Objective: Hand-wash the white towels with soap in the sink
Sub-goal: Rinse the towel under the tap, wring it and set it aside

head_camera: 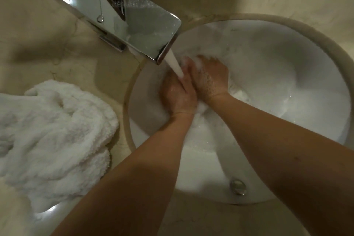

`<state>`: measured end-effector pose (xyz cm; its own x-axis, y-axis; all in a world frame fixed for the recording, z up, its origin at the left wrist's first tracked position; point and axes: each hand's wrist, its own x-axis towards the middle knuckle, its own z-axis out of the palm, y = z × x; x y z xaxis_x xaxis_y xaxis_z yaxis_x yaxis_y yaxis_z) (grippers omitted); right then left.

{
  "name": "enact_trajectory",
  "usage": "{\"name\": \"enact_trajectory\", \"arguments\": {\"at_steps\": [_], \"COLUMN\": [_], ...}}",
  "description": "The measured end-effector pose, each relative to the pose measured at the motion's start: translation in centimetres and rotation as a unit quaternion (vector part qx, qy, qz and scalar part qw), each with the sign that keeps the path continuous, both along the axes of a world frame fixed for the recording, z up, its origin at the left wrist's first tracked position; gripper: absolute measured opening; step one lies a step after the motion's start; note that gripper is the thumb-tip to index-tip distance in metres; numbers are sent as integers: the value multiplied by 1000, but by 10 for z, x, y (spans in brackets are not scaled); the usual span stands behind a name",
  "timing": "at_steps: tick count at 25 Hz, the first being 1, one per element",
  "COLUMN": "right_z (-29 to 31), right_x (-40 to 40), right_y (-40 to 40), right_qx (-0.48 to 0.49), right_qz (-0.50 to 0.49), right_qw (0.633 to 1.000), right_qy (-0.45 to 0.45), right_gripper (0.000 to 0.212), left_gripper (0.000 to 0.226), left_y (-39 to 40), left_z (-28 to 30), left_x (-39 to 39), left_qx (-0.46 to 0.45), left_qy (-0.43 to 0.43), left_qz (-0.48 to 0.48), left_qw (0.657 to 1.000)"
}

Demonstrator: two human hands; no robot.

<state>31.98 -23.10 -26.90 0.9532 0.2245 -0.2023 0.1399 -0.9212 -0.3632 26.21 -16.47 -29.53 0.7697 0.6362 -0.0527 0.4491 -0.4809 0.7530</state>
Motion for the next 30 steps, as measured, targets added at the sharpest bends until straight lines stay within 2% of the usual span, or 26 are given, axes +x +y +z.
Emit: {"name": "enact_trajectory", "arguments": {"at_steps": [3, 5, 6, 7, 10, 12, 14, 16, 18, 20, 21, 24, 26, 28, 30], "right_z": [3, 6, 8, 11, 26, 41, 56, 68, 72, 72, 71, 58, 50, 48, 50], "right_x": [4, 2, -1, -4, -14, -14, -12, -12, -13, -16, -16, -24, -29, -28, -20], "right_y": [2, 0, -1, -2, -4, -3, -3, 0, 3, 10, 13, 8, -5, -15, -12], "right_qx": [31, 96, 136, 178, 303, 392, 450, 492, 512, 514, 497, 414, 395, 338, 264], "right_qz": [-30, -68, -93, -124, -229, -276, -295, -303, -304, -290, -277, -223, -190, -157, -134], "right_qw": [998, 989, 981, 972, 922, 873, 836, 807, 793, 799, 816, 876, 890, 918, 950], "right_qy": [41, 86, 97, 95, 75, 86, 108, 123, 130, 114, 102, 104, 126, 133, 97], "right_gripper": [58, 56, 55, 54, 56, 55, 52, 39, 32, 31, 29, 26, 22, 22, 28], "left_gripper": [51, 30, 26, 31, 74, 86, 68, 50, 47, 58, 56, 31, 25, 28, 32], "left_y": [0, -1, 0, 1, -9, -16, -14, -6, 0, 5, 7, 15, 19, 23, 22], "left_z": [10, 14, 11, 11, 30, 52, 72, 85, 100, 109, 109, 100, 81, 64, 59], "left_x": [4, 1, -3, -6, -20, -24, -21, -17, -12, -8, -8, -15, -22, -26, -30], "left_qx": [-8, 66, 98, 83, -97, -206, -297, -347, -319, -164, -107, -43, 69, 62, -20], "left_qy": [-5, 9, 12, 7, 6, 12, -22, -70, -100, -42, -17, -101, -111, -36, -35], "left_qz": [3, -19, -14, 3, 29, 30, 60, 91, 99, 98, 92, 47, -13, -27, -6], "left_qw": [1000, 998, 995, 996, 995, 978, 953, 931, 937, 981, 990, 993, 991, 997, 999]}}
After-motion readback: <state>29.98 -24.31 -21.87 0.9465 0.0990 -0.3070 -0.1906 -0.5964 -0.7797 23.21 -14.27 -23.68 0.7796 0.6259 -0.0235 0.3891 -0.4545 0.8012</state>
